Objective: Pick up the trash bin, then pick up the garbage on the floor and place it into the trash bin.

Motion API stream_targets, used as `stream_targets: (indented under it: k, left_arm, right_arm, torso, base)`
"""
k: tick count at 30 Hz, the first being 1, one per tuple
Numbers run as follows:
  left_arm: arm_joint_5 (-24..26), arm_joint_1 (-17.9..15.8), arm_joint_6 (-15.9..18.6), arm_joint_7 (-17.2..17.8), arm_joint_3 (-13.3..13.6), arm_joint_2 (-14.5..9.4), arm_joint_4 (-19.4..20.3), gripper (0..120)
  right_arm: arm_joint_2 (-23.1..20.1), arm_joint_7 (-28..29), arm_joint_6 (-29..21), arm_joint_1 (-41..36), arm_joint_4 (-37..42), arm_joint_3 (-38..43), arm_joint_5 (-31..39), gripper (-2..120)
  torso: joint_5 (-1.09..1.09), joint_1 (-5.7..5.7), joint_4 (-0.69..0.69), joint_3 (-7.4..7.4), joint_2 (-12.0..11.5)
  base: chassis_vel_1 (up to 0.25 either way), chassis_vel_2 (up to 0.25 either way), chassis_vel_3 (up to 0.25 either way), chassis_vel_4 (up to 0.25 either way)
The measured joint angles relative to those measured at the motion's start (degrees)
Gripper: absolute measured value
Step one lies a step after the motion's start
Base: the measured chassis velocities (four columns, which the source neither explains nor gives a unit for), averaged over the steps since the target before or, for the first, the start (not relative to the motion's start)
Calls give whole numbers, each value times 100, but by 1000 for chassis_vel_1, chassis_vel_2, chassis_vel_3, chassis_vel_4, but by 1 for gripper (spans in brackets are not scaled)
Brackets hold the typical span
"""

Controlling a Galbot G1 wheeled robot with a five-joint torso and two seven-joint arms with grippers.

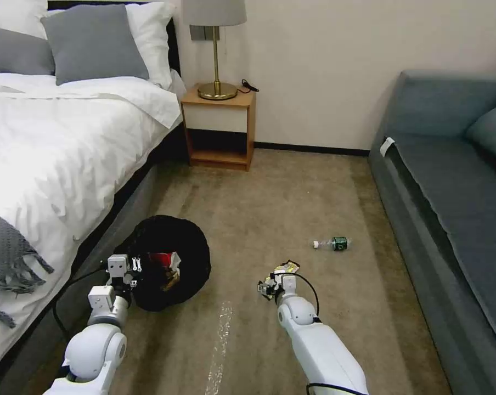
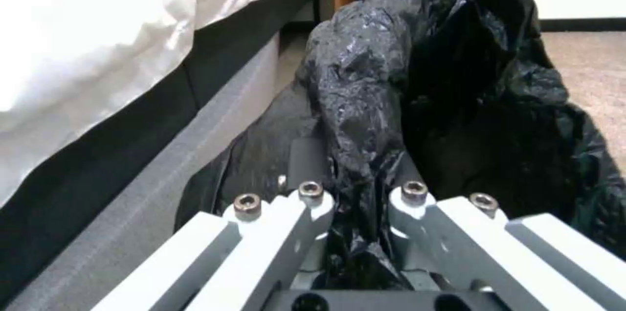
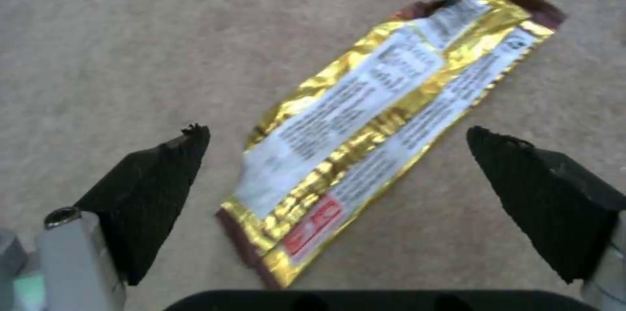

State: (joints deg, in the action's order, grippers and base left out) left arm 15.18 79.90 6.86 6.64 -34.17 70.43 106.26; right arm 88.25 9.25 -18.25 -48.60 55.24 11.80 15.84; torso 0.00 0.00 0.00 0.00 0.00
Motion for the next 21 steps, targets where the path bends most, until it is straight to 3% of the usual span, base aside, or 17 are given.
stream_targets:
  k: [11,21]
  left_arm:
    - [-23,19,0,-3,90,8,8,5]
    - [-28,14,-12,-7,116,-10,2,5]
  right_arm:
    - [10,-126,-534,98,-47,133,790,100]
    - [92,-252,-533,163,-212,134,721,100]
  torso:
    - [0,0,0,0,0]
    - [0,0,0,0,0]
  base:
    - [0,0,0,0]
    - [0,0,0,0]
